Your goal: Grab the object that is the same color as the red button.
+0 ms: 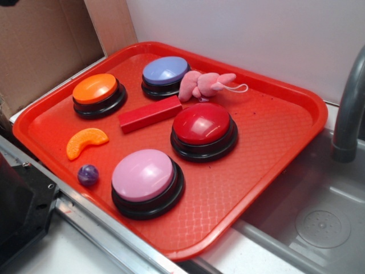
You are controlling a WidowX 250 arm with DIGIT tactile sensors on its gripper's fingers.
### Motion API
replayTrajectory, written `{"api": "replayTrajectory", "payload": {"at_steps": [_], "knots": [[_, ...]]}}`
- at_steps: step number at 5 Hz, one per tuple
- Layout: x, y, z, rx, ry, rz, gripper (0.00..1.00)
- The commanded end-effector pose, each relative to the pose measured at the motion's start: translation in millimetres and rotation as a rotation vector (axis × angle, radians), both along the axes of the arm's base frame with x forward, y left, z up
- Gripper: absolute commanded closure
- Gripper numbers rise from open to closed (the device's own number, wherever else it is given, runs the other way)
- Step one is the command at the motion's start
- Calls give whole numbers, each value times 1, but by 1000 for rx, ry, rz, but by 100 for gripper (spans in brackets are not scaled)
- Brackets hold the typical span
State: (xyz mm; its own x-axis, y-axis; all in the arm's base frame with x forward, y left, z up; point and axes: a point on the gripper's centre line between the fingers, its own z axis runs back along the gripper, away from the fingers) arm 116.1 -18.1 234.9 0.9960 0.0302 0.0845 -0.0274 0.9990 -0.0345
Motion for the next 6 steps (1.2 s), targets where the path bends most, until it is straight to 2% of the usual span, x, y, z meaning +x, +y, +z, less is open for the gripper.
{"api": "replayTrajectory", "payload": {"at_steps": [1, 2, 3, 4, 5, 6], "knots": [[0, 0, 0, 0, 0, 0, 0], [20, 4, -18, 51, -34, -102, 0], [37, 7, -38, 65, -78, -132, 0], [62, 19, -73, 87, -109, -162, 0], [84, 32, -110, 132, -97, -144, 0], [106, 40, -146, 123, -83, -176, 0]]}}
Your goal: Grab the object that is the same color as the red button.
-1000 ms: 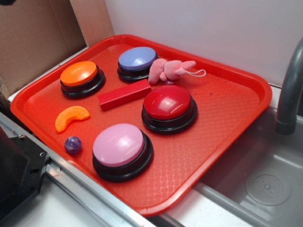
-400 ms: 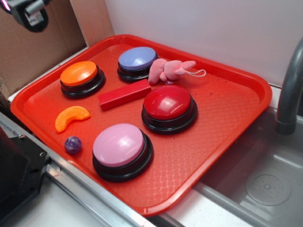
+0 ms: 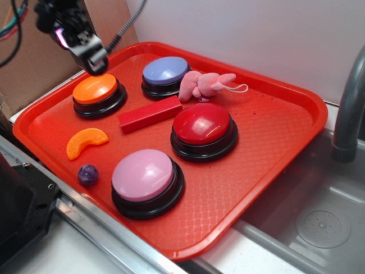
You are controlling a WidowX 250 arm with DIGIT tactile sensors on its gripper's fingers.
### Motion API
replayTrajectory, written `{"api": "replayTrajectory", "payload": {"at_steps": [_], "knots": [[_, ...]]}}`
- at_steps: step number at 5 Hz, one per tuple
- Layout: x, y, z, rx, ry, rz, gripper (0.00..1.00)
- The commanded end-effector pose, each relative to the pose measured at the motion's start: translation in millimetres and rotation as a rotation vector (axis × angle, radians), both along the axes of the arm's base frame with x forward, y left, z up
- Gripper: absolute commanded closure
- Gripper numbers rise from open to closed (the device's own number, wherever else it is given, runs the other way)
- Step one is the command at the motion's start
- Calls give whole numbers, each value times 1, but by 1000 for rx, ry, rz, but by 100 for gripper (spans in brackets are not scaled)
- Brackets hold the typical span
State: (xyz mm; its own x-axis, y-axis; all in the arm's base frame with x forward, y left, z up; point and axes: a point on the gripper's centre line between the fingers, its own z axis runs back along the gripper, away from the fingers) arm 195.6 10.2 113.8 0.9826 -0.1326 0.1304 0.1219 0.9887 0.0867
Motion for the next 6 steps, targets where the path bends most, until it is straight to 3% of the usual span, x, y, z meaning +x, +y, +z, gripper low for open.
{"api": "replayTrajectory", "payload": {"at_steps": [1, 3, 6], "knots": [[42, 11, -49, 25, -34, -101, 0], [62, 7, -79, 23, -19, -244, 0], [62, -3, -92, -40, 0, -289, 0]]}}
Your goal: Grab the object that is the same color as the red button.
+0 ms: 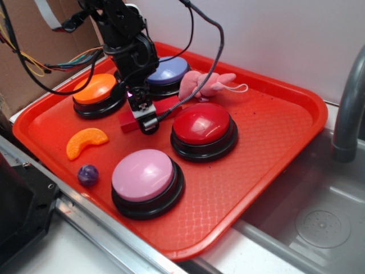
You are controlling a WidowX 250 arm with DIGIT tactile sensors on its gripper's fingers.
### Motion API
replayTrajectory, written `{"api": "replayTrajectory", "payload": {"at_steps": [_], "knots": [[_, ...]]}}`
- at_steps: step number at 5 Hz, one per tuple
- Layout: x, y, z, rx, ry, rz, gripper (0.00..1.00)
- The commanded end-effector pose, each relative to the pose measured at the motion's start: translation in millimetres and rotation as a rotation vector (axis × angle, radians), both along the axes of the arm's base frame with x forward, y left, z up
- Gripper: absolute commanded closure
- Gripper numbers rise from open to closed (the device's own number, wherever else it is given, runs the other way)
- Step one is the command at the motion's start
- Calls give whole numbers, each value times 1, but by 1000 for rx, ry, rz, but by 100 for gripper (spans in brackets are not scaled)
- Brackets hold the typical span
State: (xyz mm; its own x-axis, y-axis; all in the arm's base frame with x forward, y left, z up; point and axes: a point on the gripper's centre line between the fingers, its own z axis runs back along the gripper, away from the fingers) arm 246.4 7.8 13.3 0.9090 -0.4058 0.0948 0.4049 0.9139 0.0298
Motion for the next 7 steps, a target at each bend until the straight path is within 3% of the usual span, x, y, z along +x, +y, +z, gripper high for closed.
{"api": "replayTrajectory", "payload": {"at_steps": [1, 2, 5, 7], "knots": [[11, -2, 5, -16, -45, -3, 38], [7, -9, 1, -7, -53, -12, 100], [-22, -36, -1, 10, -73, -66, 100], [-15, -13, 83, 24, 2, 197, 100]]}}
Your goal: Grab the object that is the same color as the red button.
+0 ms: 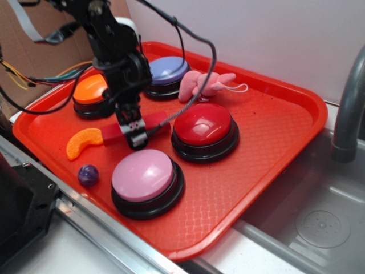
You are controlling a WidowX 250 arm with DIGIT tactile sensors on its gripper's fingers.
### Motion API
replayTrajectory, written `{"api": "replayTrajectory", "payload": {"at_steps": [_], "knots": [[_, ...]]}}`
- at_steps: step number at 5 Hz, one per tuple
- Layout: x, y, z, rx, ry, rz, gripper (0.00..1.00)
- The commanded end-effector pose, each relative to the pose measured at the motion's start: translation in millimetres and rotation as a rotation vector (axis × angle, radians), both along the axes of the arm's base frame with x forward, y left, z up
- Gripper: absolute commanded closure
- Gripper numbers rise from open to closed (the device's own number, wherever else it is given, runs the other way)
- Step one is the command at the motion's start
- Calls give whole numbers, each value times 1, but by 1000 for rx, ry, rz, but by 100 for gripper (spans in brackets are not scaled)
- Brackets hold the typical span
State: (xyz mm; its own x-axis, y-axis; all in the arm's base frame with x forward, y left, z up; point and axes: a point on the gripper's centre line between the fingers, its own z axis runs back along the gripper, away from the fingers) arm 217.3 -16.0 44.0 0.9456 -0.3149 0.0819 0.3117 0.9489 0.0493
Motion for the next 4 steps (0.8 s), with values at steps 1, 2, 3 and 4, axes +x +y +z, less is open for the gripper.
{"api": "replayTrajectory", "payload": {"at_steps": [1, 2, 3, 4], "knots": [[10, 27, 101, -43, 29, 241, 100], [2, 34, 143, -91, 8, 345, 100], [-7, 37, 167, -103, -43, 414, 100], [-9, 38, 166, -95, -50, 459, 100]]}}
